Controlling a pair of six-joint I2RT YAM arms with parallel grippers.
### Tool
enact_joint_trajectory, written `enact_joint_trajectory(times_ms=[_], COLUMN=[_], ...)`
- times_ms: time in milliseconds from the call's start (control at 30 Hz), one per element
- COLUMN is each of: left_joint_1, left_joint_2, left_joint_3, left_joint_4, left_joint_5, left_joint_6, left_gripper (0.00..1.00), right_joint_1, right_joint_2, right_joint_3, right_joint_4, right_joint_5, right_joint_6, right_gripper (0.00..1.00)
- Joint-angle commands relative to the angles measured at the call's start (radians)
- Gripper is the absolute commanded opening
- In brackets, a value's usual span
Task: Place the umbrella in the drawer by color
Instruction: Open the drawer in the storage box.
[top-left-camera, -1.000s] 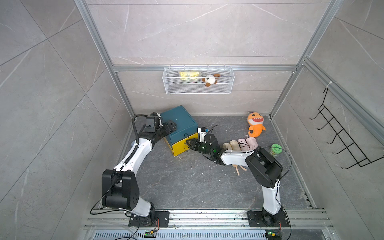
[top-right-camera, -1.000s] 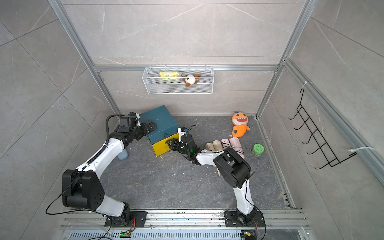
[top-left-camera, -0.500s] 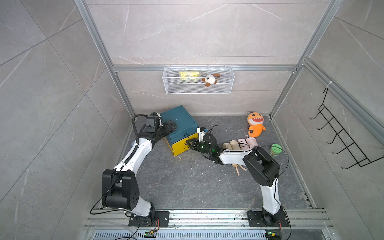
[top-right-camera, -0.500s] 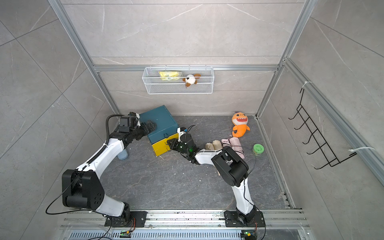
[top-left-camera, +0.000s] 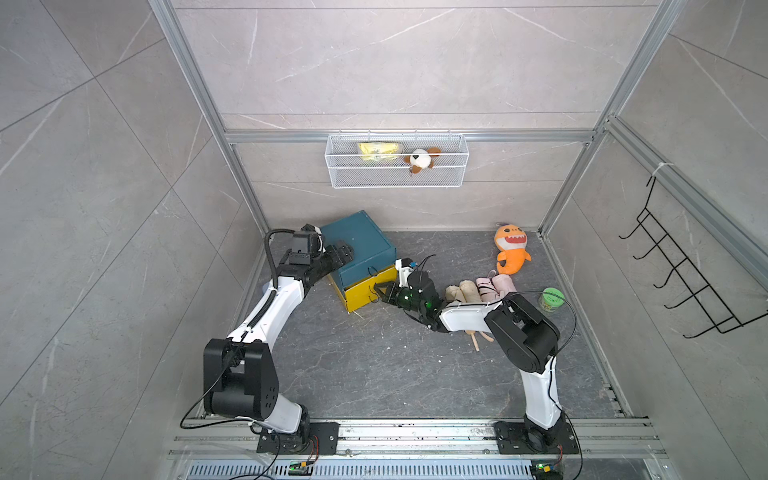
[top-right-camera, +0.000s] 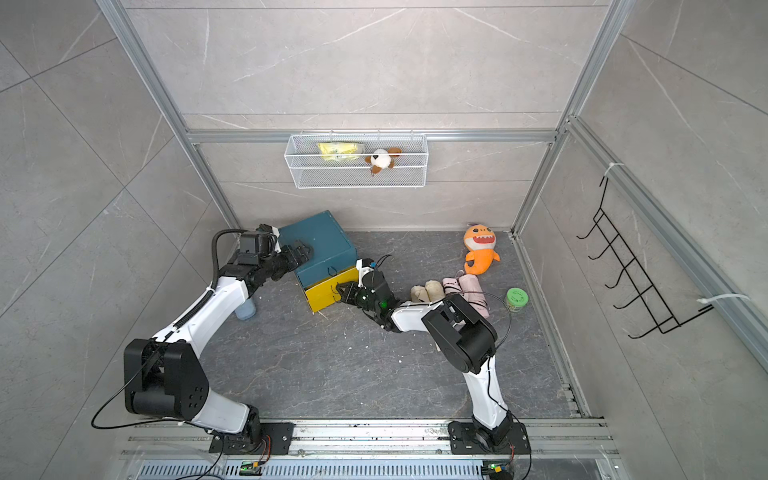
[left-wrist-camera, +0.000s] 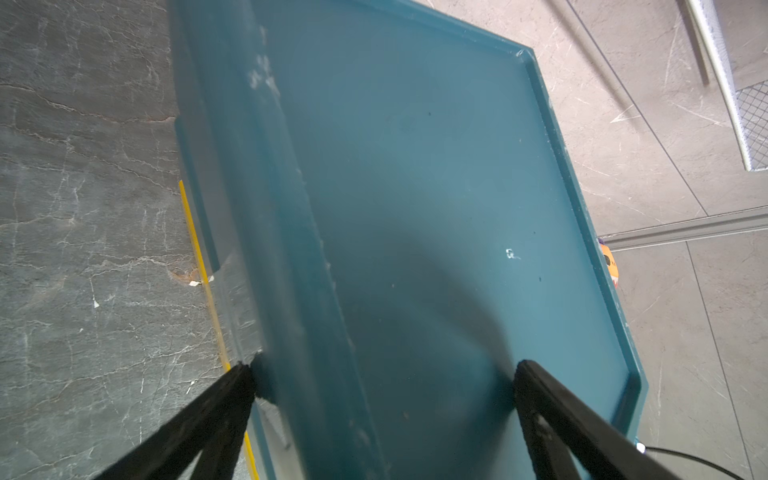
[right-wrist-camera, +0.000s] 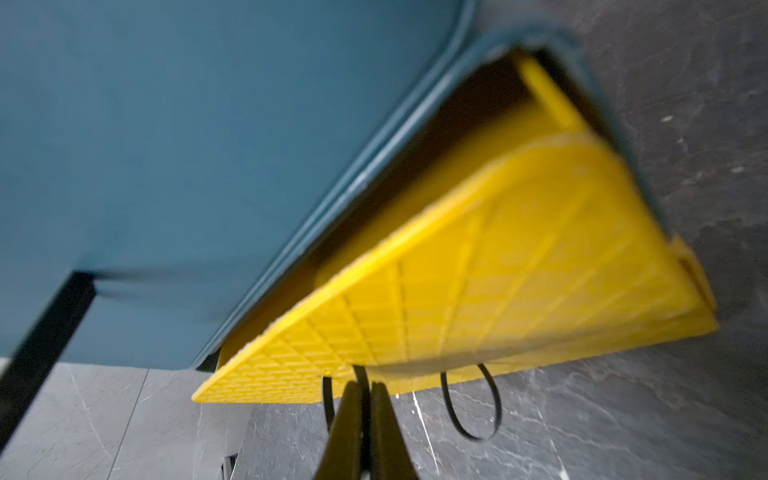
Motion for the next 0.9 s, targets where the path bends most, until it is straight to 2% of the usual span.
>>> enact_joint_trajectory(times_ms=[0,533,867], left_joint_1=[-0.022,-0.022,-0.021], left_joint_2=[0.047,0.034,0.037], left_joint_3=[-0.034,-0.035,-0.038], left_joint_4=[-0.097,-0.099,-0.098], left_joint_5=[-0.002,-0.007,-0.007], left_joint_6=[0.014,0.019,0.021], left_gripper=[1.00,1.00,1.00], right_joint_1=[0.004,0.027,0.041], right_joint_2=[-0.070,-0.316,-0.360], right_joint_3=[-0.067,-0.374,-0.430], right_joint_4=[0.009,-0.039,-0.061], right_joint_5=[0.012,0.049,0.062], right_joint_6=[-0.029,-0.103,-0.127], right_gripper=[0.02,0.03,0.04])
